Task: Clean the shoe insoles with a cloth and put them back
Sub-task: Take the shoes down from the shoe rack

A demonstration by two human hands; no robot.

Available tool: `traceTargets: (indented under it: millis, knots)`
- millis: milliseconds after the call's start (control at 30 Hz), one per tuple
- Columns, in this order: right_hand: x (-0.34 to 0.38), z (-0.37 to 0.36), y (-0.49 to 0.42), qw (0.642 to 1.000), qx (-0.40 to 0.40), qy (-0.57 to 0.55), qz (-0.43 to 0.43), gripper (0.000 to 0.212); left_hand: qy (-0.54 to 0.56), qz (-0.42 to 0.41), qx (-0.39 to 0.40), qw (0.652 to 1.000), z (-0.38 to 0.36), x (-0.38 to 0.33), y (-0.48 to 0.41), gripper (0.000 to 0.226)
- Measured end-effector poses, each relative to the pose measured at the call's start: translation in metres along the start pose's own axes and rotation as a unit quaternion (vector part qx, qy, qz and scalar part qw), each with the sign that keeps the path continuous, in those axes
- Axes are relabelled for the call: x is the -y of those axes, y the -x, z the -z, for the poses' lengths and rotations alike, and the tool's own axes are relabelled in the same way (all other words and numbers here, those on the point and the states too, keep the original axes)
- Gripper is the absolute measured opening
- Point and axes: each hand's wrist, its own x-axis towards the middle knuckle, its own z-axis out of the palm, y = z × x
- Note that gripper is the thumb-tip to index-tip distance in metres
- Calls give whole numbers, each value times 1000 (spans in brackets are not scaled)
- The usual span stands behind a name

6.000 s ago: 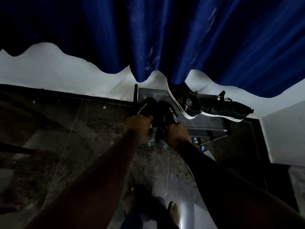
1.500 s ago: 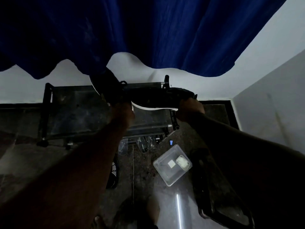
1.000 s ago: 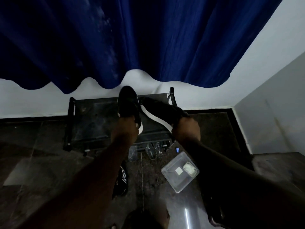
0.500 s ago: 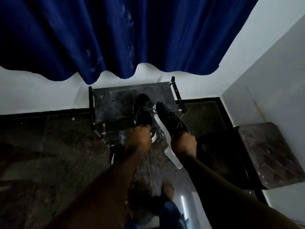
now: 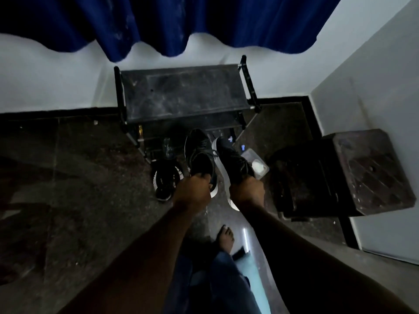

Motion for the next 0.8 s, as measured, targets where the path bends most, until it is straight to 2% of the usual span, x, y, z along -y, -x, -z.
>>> traceTargets:
  millis: [100, 267, 433, 567, 667, 800]
  knots:
    - [-18, -17, -12, 1000, 25, 12, -3, 38, 15, 7, 29, 999, -29, -4, 1, 24]
    - [-32, -43, -37, 993, 90, 48, 51, 45, 41, 24, 54, 997, -66, -11, -12, 20]
    - [-50, -76, -84, 987, 110, 89, 79, 38, 26, 36, 75, 996, -105, -6, -37, 24]
    - [-68, -105, -119, 984, 114, 115, 71, 34, 29, 47, 100, 994, -144, 6, -54, 30]
    - [-75, -131, -142, 977, 148, 145, 52, 36, 11, 46, 112, 993, -174, 14, -71, 31]
    - [-88, -172, -173, 977, 158, 139, 27, 46, 20, 41, 132, 990, -219, 26, -94, 29]
